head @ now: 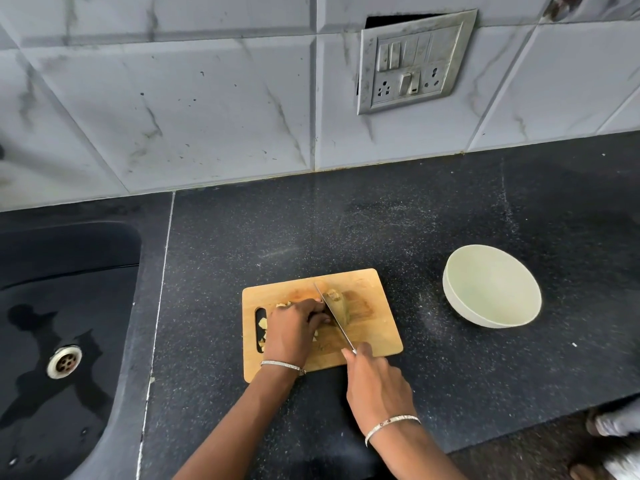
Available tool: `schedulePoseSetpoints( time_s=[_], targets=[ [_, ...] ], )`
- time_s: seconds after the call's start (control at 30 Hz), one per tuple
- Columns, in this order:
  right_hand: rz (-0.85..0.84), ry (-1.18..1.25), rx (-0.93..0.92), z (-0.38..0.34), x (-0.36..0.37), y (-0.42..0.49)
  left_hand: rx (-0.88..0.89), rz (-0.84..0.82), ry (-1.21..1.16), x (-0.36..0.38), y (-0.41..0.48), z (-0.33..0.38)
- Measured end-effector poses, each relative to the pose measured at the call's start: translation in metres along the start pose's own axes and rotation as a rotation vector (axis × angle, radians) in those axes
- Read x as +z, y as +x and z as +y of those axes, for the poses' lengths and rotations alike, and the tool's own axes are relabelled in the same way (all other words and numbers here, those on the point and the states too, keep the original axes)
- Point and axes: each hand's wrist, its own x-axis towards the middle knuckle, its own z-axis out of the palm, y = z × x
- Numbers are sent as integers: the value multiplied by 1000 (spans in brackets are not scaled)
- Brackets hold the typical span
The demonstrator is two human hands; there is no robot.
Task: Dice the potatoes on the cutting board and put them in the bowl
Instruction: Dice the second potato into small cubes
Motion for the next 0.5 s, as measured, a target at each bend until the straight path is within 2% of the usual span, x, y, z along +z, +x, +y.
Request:
schedulePoseSetpoints(
  time_s=[0.5],
  targets=[
    [-17,-18,38,-2,9,2,16,42,-6,2,-2,-1]
  ],
)
